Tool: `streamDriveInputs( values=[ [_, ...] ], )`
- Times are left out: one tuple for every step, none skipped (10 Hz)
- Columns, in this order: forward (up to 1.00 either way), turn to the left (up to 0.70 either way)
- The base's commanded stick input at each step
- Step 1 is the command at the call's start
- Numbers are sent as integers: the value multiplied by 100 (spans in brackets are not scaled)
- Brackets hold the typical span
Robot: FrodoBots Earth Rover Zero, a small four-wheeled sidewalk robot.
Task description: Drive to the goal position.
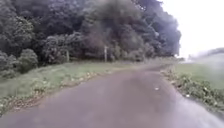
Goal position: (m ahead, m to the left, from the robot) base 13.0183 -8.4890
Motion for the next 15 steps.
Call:
streamDriveInputs(
  values=[
    [70,0],
    [70,0],
    [70,0],
    [70,0],
    [70,0],
    [70,0],
    [70,0],
    [70,0],
    [70,0],
    [70,0],
    [70,0],
    [70,0],
    [70,0],
    [70,0],
    [70,-2]
  ],
)
